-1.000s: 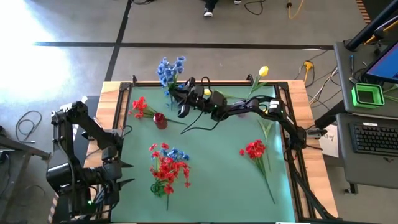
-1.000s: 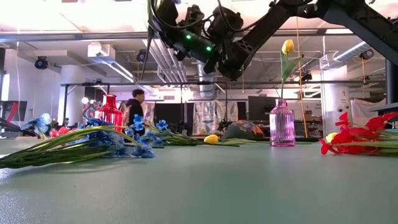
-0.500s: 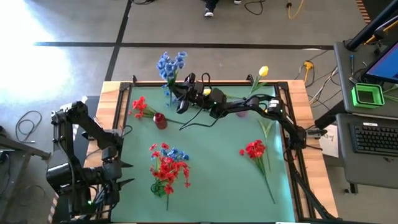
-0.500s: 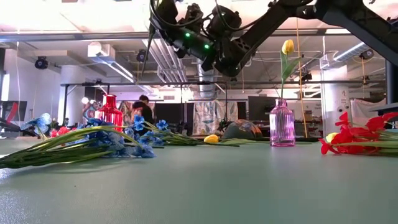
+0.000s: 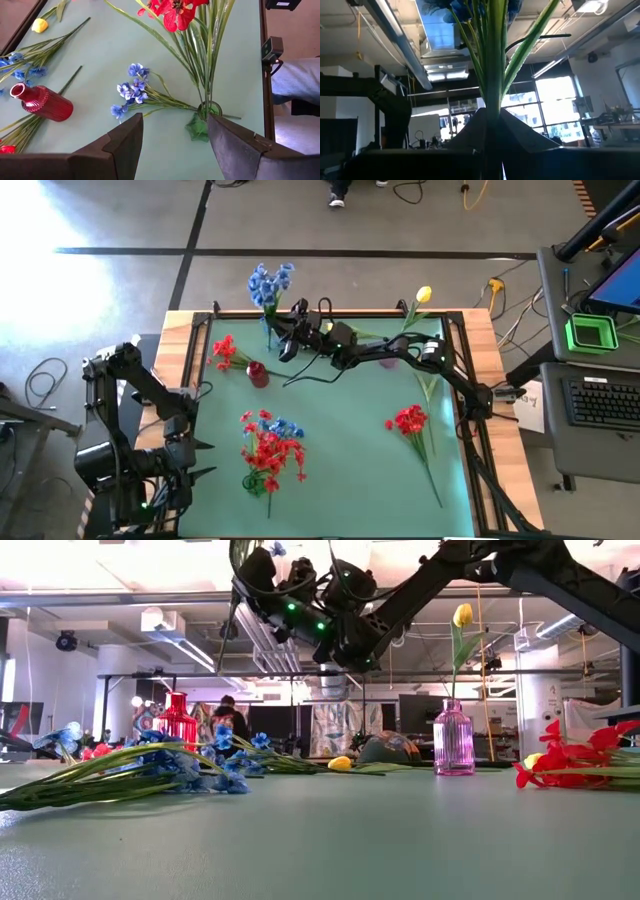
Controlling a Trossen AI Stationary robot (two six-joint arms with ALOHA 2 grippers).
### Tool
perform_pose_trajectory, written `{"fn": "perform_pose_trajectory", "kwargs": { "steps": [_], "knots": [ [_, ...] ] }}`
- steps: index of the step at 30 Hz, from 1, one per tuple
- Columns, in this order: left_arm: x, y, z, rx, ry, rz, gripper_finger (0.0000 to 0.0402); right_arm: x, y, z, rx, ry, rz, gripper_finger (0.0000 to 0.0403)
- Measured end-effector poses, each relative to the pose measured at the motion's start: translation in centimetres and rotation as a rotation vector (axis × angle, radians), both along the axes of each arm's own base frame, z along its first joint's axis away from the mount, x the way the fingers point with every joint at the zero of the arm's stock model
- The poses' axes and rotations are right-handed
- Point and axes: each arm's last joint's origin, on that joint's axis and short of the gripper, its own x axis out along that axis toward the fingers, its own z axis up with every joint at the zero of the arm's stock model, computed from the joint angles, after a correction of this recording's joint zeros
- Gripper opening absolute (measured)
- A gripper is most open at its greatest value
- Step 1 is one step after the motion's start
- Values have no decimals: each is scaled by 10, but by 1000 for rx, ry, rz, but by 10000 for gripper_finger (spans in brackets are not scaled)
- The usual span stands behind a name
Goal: Sort flowers into vase by color
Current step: Put the bottom right blue flower into the red vase
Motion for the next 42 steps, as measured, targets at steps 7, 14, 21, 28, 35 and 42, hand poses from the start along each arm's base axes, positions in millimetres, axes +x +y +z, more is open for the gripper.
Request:
{"fn": "perform_pose_trajectory", "kwargs": {
  "steps": [7, 14, 21, 28, 35, 42],
  "knots": [
    [0, 0, 0, 0, -1, 0, 207, 10, -2, 0, -4, -10, 7, 28],
    [0, 0, 0, 0, -1, 0, 207, 11, -4, -2, -15, 24, -6, 28],
    [0, 0, 0, 6, -16, 2, 207, 11, -4, -1, -1, 18, -1, 28],
    [0, 0, 0, 6, -16, 1, 207, 11, -4, -1, 1, 17, -5, 28],
    [0, 0, 0, 9, -23, 1, 207, 11, -5, -1, 11, 16, -19, 28],
    [0, 0, 0, 9, -24, 2, 207, 12, -5, -2, 21, 27, -27, 28]
  ]
}}
